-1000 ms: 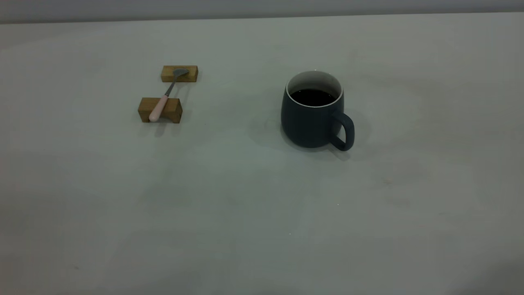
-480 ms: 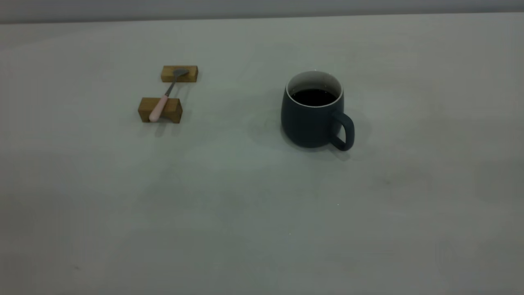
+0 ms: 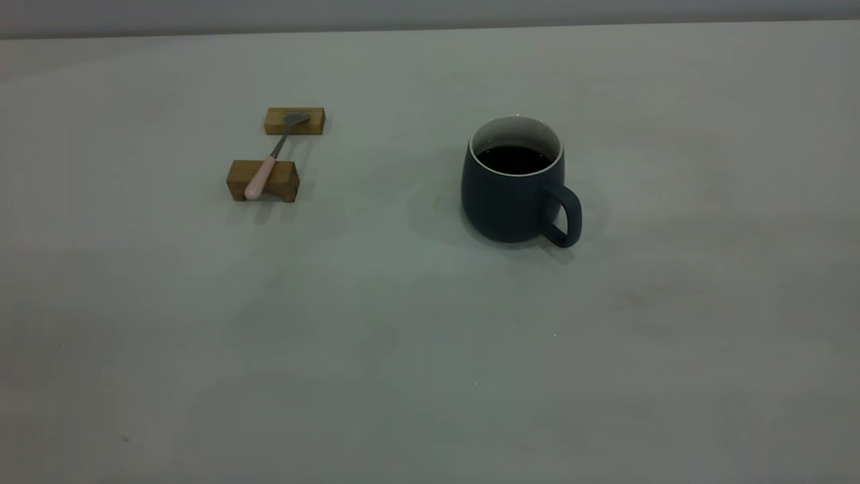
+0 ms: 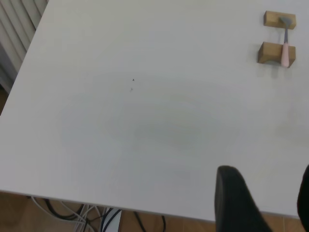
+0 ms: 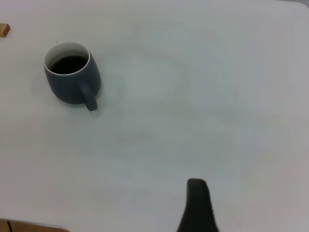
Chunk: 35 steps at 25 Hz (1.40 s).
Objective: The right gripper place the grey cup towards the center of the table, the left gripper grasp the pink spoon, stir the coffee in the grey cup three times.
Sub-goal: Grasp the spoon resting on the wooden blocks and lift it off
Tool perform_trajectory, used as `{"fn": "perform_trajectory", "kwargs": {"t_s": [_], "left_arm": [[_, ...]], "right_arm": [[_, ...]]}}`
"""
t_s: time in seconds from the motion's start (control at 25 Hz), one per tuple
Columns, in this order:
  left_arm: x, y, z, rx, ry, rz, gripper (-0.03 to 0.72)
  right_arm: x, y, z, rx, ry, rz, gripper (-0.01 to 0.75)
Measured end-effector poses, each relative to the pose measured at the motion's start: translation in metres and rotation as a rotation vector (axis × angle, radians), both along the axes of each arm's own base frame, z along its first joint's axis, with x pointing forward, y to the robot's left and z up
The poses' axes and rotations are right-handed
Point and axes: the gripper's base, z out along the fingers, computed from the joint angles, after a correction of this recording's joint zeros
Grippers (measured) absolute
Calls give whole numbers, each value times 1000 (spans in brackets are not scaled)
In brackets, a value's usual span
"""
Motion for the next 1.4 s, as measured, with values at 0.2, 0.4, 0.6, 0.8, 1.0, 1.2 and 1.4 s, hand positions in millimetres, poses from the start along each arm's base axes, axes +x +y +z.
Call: {"fn": "perform_trajectory", "kwargs": {"t_s": [0.2, 0.4, 0.6, 0.8, 1.0, 1.2, 1.4], "left_arm": [[0, 0, 0, 0, 0, 0, 394], [0, 0, 0, 0, 0, 0, 394], [0, 0, 0, 0, 0, 0, 394], [0, 0, 0, 0, 0, 0, 394], [0, 0, 0, 0, 0, 0, 394], [0, 0, 0, -4, 0, 0, 394], [10, 2, 6, 2, 24, 27, 394]], "right_arm": [[-1, 0, -2, -4, 25, -3, 622], [-2, 1, -2, 8, 30, 5, 611], [-2, 1, -2, 8, 31, 5, 558], [-2, 1, -2, 8, 31, 5, 501], [-2, 1, -2, 8, 31, 5, 448], [-2, 1, -2, 8, 31, 5, 410], [-2, 1, -2, 8, 31, 5, 391]]}}
